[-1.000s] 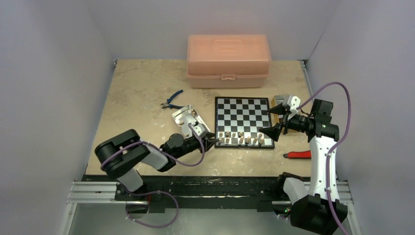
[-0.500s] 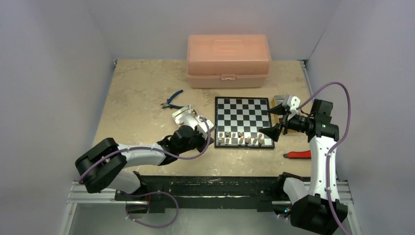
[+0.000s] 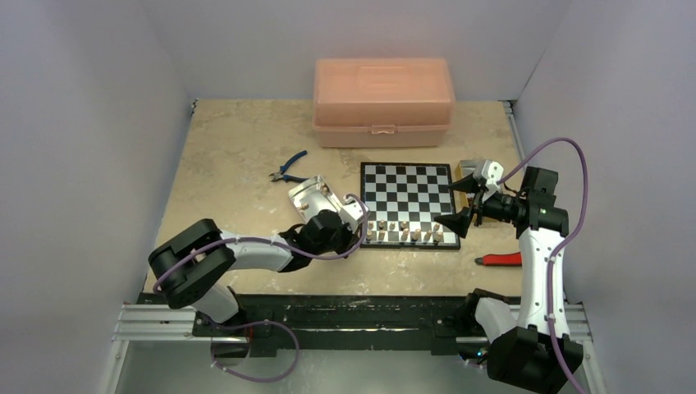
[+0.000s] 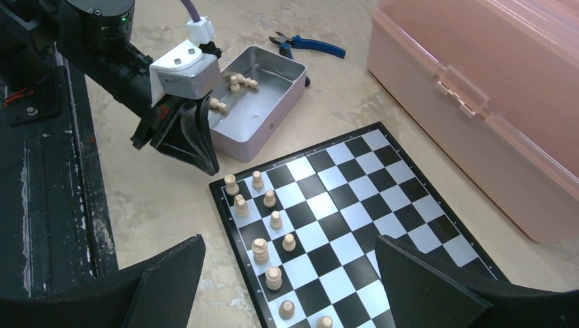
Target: Set up the chess pieces on the board
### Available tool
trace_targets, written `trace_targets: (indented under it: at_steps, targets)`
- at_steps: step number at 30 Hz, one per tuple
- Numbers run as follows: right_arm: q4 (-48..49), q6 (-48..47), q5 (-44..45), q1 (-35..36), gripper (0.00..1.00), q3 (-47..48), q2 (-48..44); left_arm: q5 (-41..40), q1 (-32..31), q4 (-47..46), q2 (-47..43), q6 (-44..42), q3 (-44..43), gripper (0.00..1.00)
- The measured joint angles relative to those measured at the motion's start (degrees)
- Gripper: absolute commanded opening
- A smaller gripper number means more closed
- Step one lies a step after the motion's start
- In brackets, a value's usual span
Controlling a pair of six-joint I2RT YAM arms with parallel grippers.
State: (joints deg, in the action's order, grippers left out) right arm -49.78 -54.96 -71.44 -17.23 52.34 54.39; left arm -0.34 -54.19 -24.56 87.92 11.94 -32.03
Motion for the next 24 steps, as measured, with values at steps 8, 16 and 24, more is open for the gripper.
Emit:
trace_targets:
  at_steps: [8, 16, 24]
  targets:
    - [-0.2, -0.2, 0.0, 0.0, 0.99, 0.0, 0.0, -1.4, -0.4, -0.2, 2.1, 1.0, -1.9, 0.00]
    - [-0.2, -0.2, 0.0, 0.1, 0.99, 0.0, 0.0, -2.0, -0.4, -0.2, 3.4, 1.0, -3.2, 0.00]
    - [-0.2, -0.4, 0.0, 0.3, 0.99, 0.0, 0.0, -2.1, -0.4, -0.2, 4.9, 1.0, -4.7, 0.00]
